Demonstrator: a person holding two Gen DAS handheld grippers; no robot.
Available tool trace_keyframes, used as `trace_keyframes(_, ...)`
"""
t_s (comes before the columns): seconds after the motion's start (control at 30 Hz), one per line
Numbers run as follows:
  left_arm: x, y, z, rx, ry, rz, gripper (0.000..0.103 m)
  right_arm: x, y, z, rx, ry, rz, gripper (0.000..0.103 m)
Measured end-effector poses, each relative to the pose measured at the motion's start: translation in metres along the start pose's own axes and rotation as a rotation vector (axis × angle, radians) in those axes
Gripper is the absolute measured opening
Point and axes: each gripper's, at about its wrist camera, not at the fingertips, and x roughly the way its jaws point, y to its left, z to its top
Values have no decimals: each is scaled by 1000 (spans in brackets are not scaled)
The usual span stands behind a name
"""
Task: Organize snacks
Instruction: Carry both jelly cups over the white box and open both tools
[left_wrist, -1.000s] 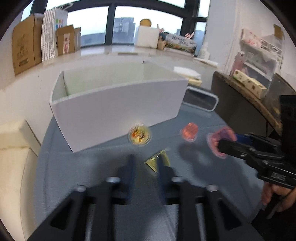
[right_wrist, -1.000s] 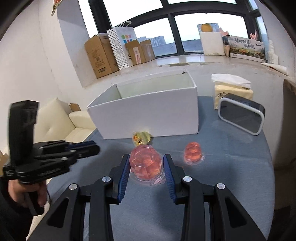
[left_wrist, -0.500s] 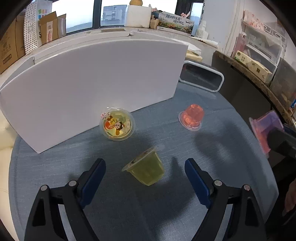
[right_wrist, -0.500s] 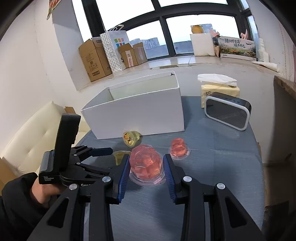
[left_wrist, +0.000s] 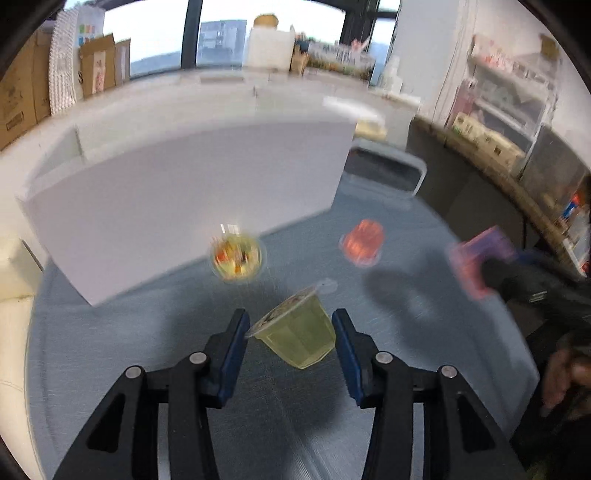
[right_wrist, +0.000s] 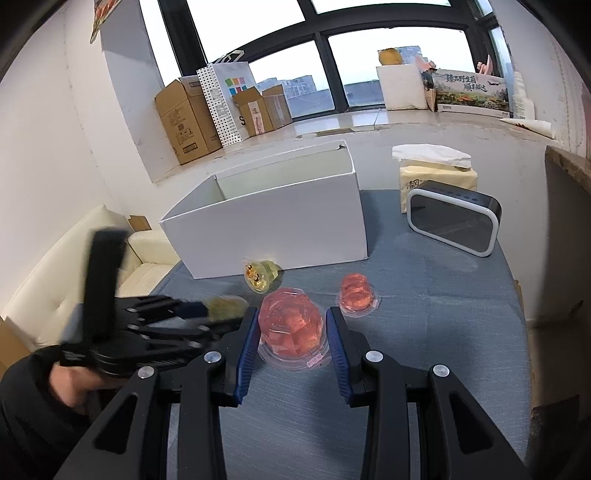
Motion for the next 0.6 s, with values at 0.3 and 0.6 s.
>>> trace_keyframes(0.3, -80, 18, 39, -18, -197, 12, 51, 12, 24, 38, -66, -39, 7, 40)
trace_keyframes(0.6, -92, 70, 111, -53, -294, 67, 51, 47, 48, 134, -131, -119, 42, 40)
